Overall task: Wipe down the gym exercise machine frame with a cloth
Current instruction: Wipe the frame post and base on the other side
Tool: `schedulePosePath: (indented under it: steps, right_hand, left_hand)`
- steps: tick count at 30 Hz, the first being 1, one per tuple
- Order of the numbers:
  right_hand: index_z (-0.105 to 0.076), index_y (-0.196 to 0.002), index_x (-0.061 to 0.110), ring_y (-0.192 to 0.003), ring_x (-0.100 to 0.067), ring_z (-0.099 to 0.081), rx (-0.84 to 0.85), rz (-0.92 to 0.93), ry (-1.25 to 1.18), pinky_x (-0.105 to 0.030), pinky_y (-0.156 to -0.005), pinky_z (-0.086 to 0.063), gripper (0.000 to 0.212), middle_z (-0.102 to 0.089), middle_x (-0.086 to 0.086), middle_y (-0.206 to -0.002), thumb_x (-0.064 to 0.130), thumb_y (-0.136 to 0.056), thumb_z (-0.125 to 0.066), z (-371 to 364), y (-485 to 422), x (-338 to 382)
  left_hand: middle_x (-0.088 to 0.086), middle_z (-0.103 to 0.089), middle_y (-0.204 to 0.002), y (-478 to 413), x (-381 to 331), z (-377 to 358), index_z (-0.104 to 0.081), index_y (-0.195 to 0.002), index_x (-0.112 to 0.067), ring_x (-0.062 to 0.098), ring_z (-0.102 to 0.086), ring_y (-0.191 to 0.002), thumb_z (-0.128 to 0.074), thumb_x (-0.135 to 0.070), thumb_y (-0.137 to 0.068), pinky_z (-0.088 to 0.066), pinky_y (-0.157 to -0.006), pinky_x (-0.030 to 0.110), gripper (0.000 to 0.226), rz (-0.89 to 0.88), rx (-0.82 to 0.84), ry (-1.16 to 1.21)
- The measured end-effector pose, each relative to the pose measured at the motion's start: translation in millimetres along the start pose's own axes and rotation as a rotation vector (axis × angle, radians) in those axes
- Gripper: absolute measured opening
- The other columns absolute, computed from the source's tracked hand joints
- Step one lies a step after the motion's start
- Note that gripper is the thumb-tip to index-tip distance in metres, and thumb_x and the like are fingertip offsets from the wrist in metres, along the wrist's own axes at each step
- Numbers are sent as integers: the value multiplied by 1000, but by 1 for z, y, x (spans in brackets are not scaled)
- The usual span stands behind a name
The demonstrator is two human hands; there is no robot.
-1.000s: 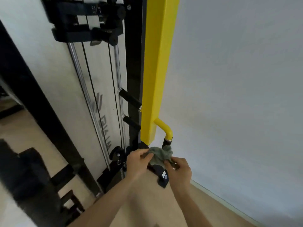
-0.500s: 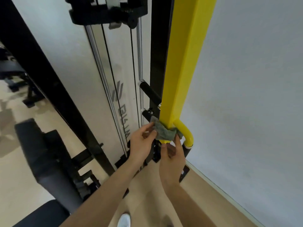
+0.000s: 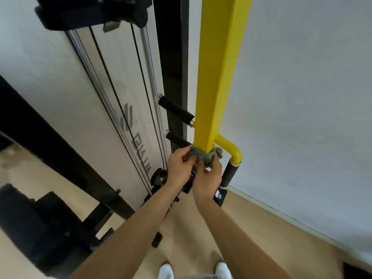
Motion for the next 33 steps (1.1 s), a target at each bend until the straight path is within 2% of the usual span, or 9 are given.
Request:
schedulePosePath:
  steps: [4, 9, 14, 16, 19, 22, 27, 30, 33]
  right_hand:
    - [-53, -141, 20, -96, -16, -62, 19, -124, 90, -41, -93, -56, 44, -61, 3, -106, 15, -98, -63, -6, -11, -27]
    - [-56, -135, 21, -86, -22, -67, 56, -230, 109, -45, -83, -59, 37, -69, -4, -94, 16, -98, -60, -11, -14, -48]
    - [-69, -92, 14, -76, -24, -69, 123, -377, 131, -41, -71, -62, 14, -72, -10, -84, 14, -98, -57, -8, -13, -60]
    - [-69, -87, 11, -71, -24, -68, 154, -355, 131, -34, -62, -59, 16, -71, -9, -77, 12, -98, -58, 4, -7, -53]
    - [-69, -84, 16, -72, -21, -68, 161, -189, 163, -39, -68, -59, 13, -71, -3, -75, 12, -94, -64, 30, 6, -19]
    - [-70, -92, 25, -70, -7, -66, 142, 26, 117, -17, -61, -51, 17, -70, 8, -75, 8, -92, -67, 54, 20, 39]
    - [-64, -124, 28, -101, -3, -61, 70, 342, -16, -11, -76, -52, 44, -64, 15, -113, 3, -89, -70, 78, 15, 128]
    - [-53, -139, 27, -109, -2, -56, 110, 339, -22, -12, -84, -51, 55, -55, 14, -125, 7, -91, -69, 75, -10, 145]
    - [-51, -142, 23, -116, -6, -53, 307, 263, 15, -18, -97, -50, 53, -46, 7, -133, 4, -94, -62, 58, -39, 147]
  left_hand:
    - [-4, -65, -105, -8, 22, -10, -68, -127, -27, 10, -62, -97, -67, -17, -94, -50, -85, 21, 34, 13, 75, -124]
    - [-12, -66, -97, -7, 24, -11, -65, -103, -34, -5, -63, -91, -70, -9, -90, -53, -84, 20, 29, 67, 68, -11]
    - [-3, -67, -84, 3, 47, -17, -63, -85, -27, 15, -67, -82, -70, -12, -90, -59, -79, 38, 17, 251, 112, 6]
    - [1, -72, -86, 9, 49, -15, -68, -89, -24, 18, -71, -84, -71, -13, -90, -61, -82, 45, 12, 302, 151, 67]
    - [2, -75, -86, 21, 20, -4, -71, -94, -18, 18, -73, -85, -73, -10, -89, -62, -82, 42, 10, 257, 170, 167]
    - [-4, -74, -86, 34, -28, 15, -71, -95, -21, 13, -72, -84, -75, -9, -87, -61, -75, 29, 15, 128, 116, 196]
    - [-13, -69, -81, 41, -100, 35, -69, -93, -18, 3, -64, -73, -77, -10, -85, -52, -65, 15, 14, -49, -56, 235]
    - [-10, -71, -85, 38, -117, 36, -70, -97, -18, 6, -67, -78, -78, -11, -84, -54, -68, 17, 17, -59, -127, 302]
    - [-8, -73, -92, 36, -123, 35, -69, -102, -17, 10, -71, -86, -78, -6, -83, -58, -73, 22, 23, -59, -197, 351]
Point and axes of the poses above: each hand's wrist, its own y-axis away from the middle knuckle, its own z-axis out of the back of the hand, x = y × z, the point moved 8 cm from there along -y, towards the middle knuckle
